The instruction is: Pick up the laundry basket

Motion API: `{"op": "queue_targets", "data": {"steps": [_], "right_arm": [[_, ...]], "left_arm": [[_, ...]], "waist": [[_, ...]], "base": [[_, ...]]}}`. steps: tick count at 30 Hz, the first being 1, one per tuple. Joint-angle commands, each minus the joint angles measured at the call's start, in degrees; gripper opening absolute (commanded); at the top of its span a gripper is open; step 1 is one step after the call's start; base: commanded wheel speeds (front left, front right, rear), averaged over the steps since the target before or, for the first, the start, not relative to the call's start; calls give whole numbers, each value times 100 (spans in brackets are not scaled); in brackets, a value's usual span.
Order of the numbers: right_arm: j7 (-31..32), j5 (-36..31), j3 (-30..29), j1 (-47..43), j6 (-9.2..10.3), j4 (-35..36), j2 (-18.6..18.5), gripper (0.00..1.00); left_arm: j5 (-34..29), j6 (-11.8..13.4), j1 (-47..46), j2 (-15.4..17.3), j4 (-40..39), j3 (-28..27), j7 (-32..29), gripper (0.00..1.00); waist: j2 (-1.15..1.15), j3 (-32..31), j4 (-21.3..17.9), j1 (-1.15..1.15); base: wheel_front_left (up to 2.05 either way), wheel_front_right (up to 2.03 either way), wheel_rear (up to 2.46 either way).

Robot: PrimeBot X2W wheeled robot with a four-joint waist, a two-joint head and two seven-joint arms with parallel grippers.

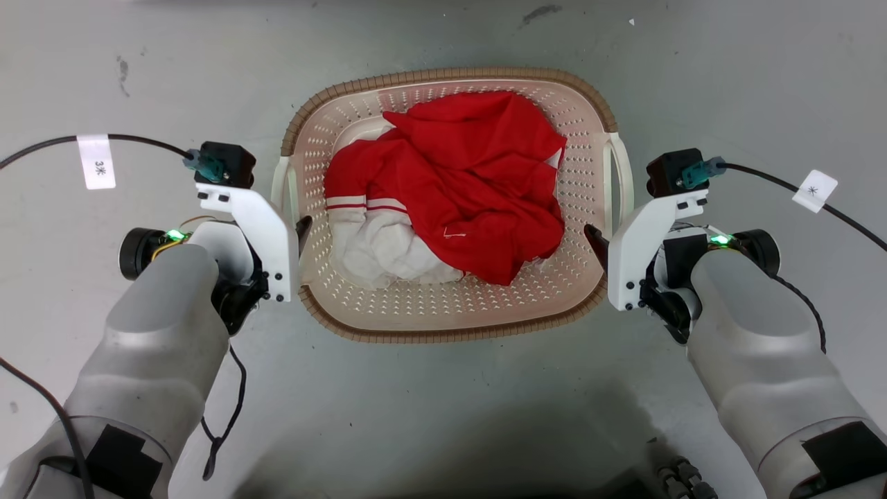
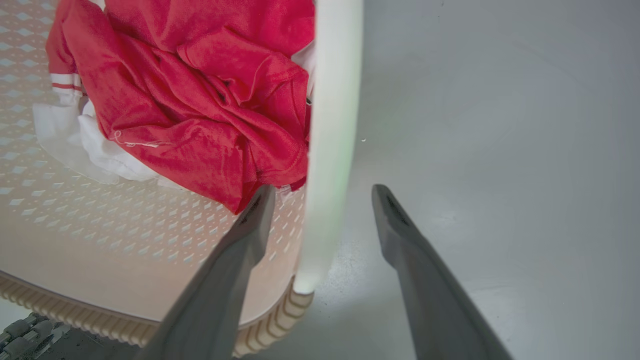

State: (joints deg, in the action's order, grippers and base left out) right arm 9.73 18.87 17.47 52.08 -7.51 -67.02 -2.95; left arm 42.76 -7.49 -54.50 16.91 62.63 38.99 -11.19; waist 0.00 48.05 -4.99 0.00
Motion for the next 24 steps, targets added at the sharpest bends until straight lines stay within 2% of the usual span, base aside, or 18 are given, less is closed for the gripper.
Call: {"op": "queue_targets", "data": {"steps": [1, 4, 5, 6, 7, 8, 16, 24], "right_arm": [[21, 31, 23, 94, 4, -24, 13, 100], [37, 163, 150, 177, 4, -113, 12, 100], [41, 188, 189, 200, 4, -138, 13, 85], [77, 222, 229, 217, 4, -160, 12, 45], [108, 250, 277, 236, 4, -194, 13, 20], [111, 283, 304, 264, 4, -219, 13, 0], [196, 439, 483, 381, 6, -417, -24, 0], [361, 534, 605, 295, 6, -551, -22, 0]], "left_arm": [[23, 4, -62, 53, 29, 22, -10, 100], [133, 5, -136, 58, 67, 93, -28, 100], [175, 5, -155, 52, 75, 111, -25, 100], [224, 4, -173, 34, 69, 142, -45, 49], [258, 4, -184, 23, 53, 191, -77, 4], [314, 4, -207, 29, 45, 218, -102, 0], [620, 9, -259, 52, 49, 452, -180, 0], [999, 5, -64, -59, 149, 646, -384, 0]], "waist": [[0, 17, -5, 0], [0, 62, -16, 0], [0, 69, -17, 0], [0, 75, -16, 0], [0, 79, -13, 0], [0, 86, -13, 0], [0, 58, 5, 0], [0, -307, 52, 0]], "base": [[0, 0, 0], [0, 0, 0], [0, 0, 0], [0, 0, 0], [0, 0, 0], [0, 0, 0], [0, 0, 0], [0, 0, 0]]}}
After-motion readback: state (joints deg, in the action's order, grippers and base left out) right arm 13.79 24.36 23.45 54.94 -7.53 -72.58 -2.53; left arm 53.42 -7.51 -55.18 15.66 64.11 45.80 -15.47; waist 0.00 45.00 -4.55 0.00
